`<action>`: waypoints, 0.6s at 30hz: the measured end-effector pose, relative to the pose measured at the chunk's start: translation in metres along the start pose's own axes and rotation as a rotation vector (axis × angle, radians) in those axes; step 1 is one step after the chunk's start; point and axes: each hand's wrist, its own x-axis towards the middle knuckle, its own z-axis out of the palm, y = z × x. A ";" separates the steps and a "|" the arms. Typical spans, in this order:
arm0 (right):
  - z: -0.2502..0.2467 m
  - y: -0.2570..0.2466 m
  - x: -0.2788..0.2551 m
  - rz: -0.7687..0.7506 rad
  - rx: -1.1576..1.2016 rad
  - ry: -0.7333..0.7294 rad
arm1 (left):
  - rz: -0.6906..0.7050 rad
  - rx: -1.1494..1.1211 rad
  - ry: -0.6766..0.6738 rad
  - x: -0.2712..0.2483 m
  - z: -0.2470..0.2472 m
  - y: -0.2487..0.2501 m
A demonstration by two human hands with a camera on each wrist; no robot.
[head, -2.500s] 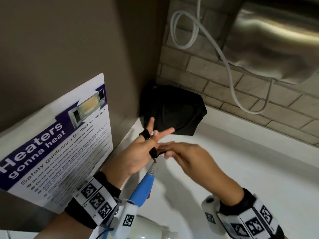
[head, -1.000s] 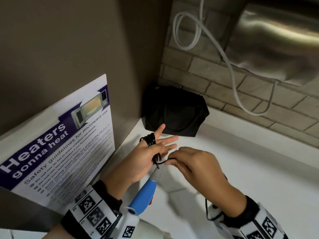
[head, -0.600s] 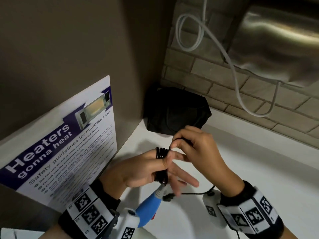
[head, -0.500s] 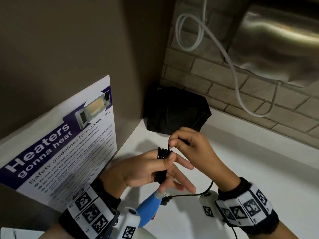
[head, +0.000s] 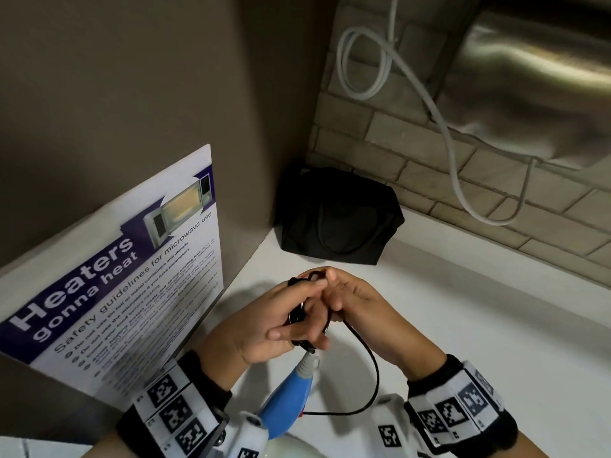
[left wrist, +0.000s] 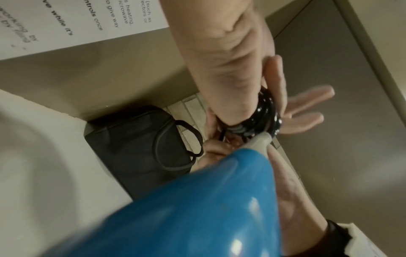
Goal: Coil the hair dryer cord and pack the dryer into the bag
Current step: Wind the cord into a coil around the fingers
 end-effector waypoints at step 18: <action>-0.016 0.011 0.011 -0.125 -0.597 0.025 | 0.083 0.182 0.206 0.005 -0.001 -0.002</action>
